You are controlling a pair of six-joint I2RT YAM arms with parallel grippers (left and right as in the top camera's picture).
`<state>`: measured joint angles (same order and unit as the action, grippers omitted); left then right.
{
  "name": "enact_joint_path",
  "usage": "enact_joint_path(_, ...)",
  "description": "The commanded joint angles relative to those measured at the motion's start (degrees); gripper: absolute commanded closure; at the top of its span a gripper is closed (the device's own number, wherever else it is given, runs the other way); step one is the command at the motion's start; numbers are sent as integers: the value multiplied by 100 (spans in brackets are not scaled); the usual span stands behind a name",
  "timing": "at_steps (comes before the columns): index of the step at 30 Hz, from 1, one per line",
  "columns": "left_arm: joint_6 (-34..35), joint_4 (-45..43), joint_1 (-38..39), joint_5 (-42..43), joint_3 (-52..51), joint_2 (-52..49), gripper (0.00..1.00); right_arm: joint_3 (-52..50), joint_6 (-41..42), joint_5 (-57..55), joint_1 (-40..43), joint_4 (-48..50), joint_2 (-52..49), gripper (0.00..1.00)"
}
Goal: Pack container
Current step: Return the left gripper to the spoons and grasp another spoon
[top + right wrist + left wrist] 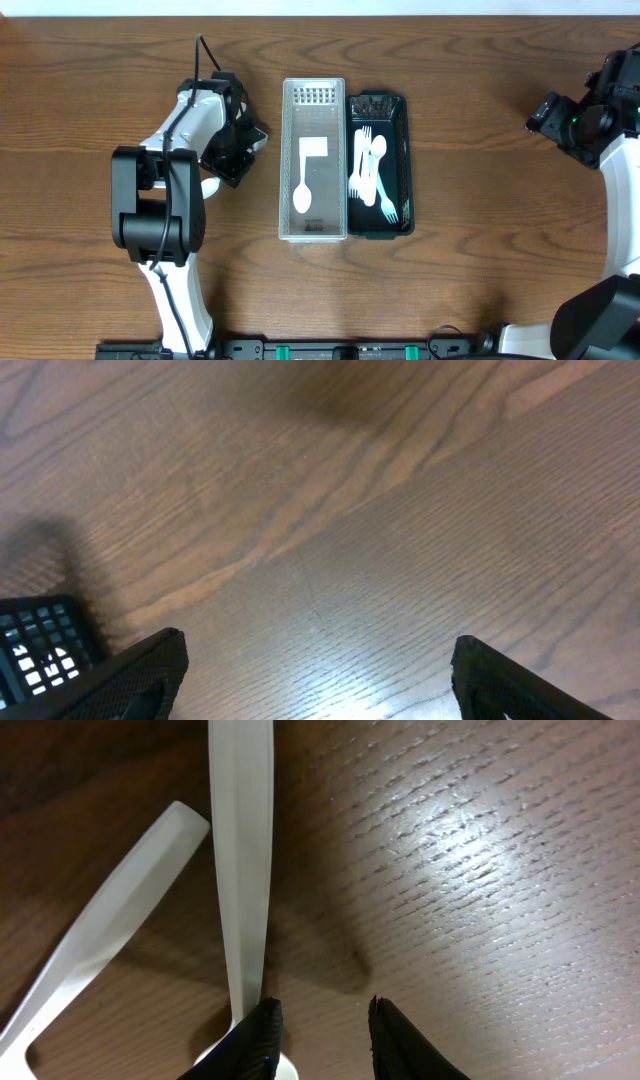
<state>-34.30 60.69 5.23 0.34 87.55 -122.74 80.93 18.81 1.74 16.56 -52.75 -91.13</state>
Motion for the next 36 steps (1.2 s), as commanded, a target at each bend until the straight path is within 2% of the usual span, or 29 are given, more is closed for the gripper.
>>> enact_joint_path(1, 205, 39, -44, -105, -11, -48, 68, -15, -46, 24, 31, -28, -39, 12)
enact_joint_path(8, 400, 444, -39, -107, 57, 264, 68, -15, -44, 24, 31, -15, -39, 12)
enact_joint_path(13, 391, 221, -61, -136, 61, 577, 66, -15, -44, 24, 31, -13, -39, 12)
enact_joint_path(15, 393, 2, -103, -129, 48, 546, 59, -15, -44, 24, 31, -13, -39, 12)
enact_joint_path(19, 363, -376, -138, -131, 20, 404, 52, -15, -46, 24, 31, -48, -39, 12)
enact_joint_path(36, 278, -623, -170, -184, -282, 313, 53, -15, -46, 22, 31, -85, -39, 12)
